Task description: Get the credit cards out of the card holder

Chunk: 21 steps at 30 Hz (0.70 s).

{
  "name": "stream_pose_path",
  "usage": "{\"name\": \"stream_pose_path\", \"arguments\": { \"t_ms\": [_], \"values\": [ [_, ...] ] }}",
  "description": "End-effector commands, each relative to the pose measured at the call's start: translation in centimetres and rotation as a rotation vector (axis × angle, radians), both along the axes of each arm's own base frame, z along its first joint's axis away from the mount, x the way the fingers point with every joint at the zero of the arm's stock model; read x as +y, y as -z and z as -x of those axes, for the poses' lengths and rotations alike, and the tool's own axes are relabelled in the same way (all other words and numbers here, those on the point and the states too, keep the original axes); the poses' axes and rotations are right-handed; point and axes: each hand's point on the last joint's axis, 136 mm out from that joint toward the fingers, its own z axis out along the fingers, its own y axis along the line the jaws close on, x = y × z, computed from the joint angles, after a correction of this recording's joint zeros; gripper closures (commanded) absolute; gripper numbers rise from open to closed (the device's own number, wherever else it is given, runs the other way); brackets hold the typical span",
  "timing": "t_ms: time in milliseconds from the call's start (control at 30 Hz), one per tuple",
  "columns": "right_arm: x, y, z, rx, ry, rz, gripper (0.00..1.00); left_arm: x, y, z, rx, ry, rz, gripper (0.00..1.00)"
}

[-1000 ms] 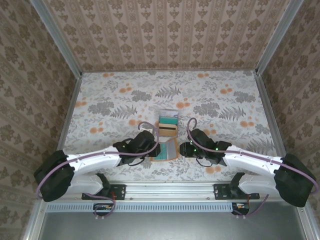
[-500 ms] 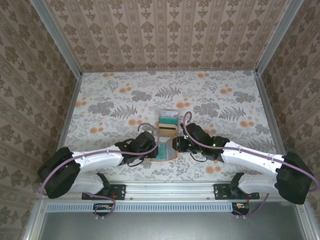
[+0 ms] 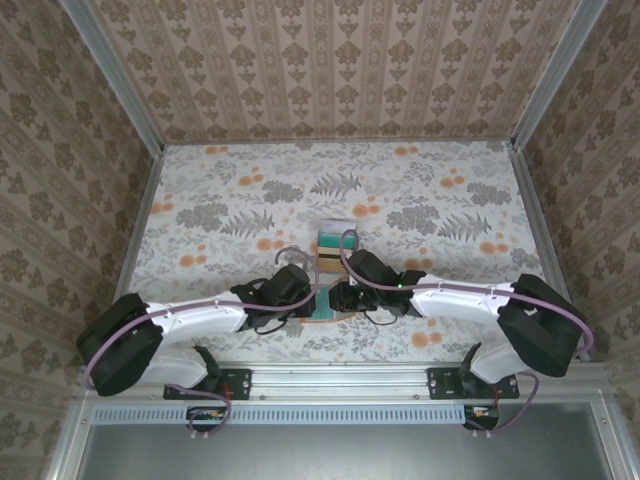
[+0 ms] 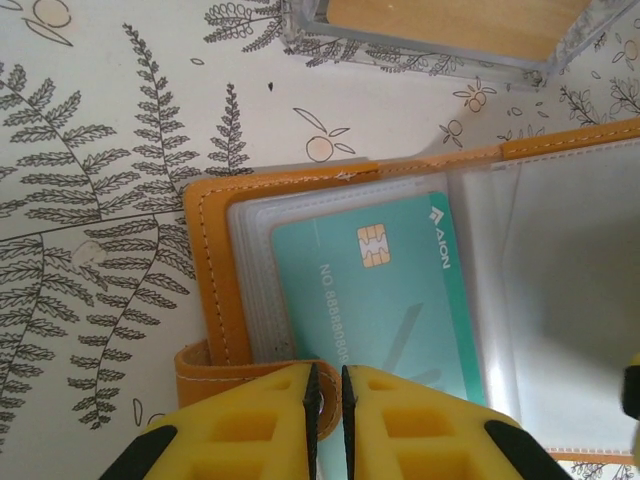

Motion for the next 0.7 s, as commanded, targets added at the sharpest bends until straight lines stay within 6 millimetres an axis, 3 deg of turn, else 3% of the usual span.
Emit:
{"name": "stream_pose_path", "arguments": {
  "t_ms": [0,267,667],
  "values": [
    [1.1,0.2,-0.1,0.029,0.003,-0.033,0.74,1.1,1.1,0.2,0.012,-0.013,-0.04,0.84],
    [1.4,2.4,0.0,0.078,0.012,-0.023,0.74,1.3,1.7,0.4,0.025,-0.017,-0.052,0.88],
    [0.4,3.3,-0.6,0.086,0.06,0.02,0.78,1.1,2.1,0.5,0.038,-0.018,-0.048,0.9]
  ]
}}
